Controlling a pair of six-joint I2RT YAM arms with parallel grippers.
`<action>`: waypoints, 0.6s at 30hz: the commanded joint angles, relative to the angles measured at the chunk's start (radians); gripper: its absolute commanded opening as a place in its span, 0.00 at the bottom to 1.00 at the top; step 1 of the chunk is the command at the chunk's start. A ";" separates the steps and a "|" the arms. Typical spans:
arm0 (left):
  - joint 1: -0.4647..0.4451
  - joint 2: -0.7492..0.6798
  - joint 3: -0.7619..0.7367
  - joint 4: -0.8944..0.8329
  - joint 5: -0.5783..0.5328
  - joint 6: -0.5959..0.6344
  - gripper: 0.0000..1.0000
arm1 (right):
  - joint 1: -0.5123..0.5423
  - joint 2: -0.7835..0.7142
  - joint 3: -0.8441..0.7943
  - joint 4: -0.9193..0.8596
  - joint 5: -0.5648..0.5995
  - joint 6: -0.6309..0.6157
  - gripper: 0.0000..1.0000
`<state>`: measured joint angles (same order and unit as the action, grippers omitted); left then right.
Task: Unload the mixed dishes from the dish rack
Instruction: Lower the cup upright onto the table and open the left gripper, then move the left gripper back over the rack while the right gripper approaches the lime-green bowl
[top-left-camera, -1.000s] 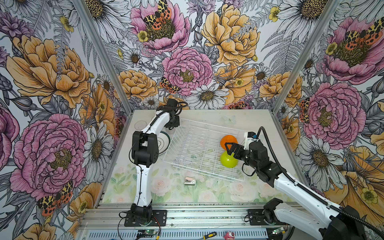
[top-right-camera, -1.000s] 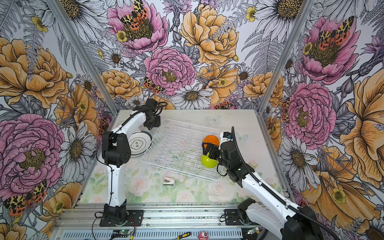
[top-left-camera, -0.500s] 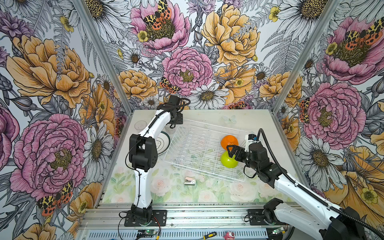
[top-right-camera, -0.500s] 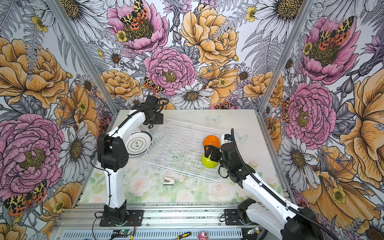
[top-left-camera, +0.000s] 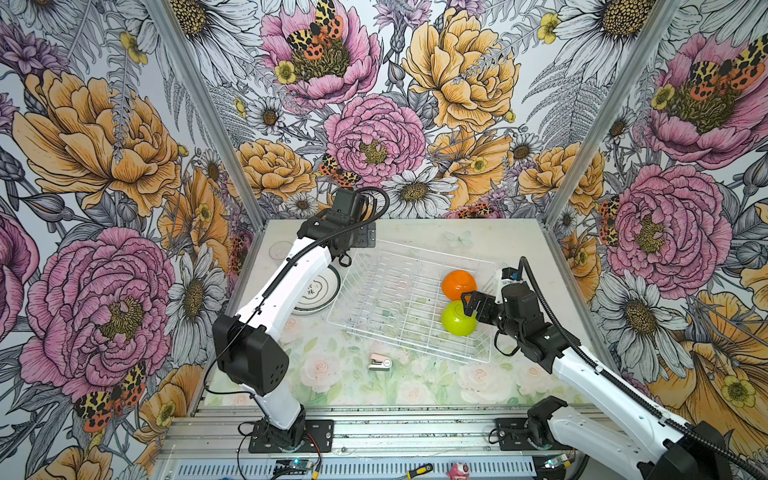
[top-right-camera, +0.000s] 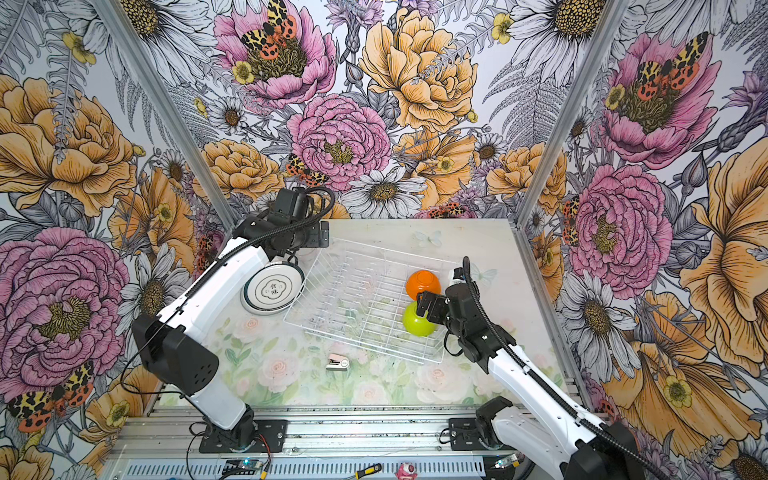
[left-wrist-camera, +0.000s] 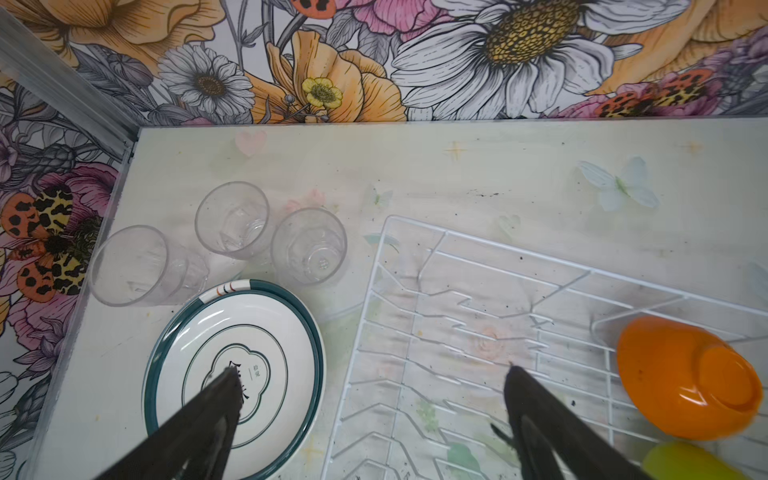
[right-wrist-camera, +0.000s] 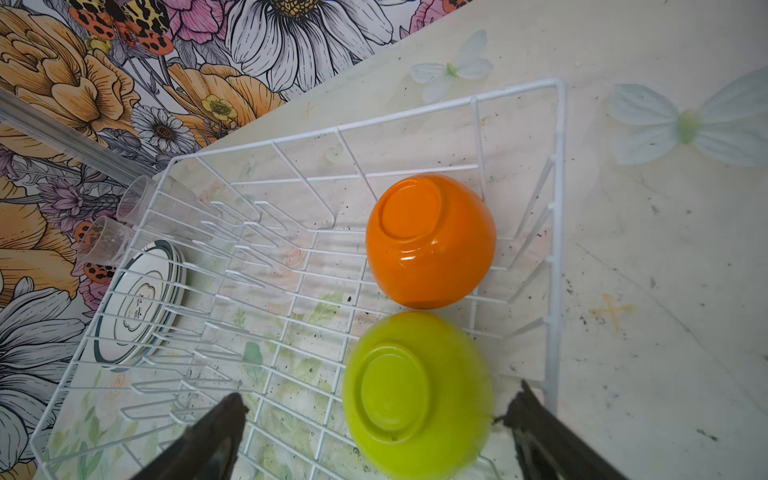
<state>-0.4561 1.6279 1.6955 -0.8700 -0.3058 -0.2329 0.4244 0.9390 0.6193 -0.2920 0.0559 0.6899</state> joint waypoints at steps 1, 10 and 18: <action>-0.055 -0.108 -0.128 0.149 0.027 -0.036 0.99 | -0.022 -0.034 0.026 -0.031 0.006 -0.015 1.00; -0.160 -0.355 -0.486 0.423 0.089 -0.138 0.98 | -0.050 -0.045 0.055 -0.098 0.050 -0.027 0.99; -0.201 -0.355 -0.557 0.508 0.224 -0.191 0.99 | -0.061 -0.049 0.003 -0.111 0.073 -0.014 1.00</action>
<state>-0.6350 1.2716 1.1507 -0.4500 -0.1528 -0.3885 0.3714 0.8978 0.6422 -0.3893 0.1024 0.6792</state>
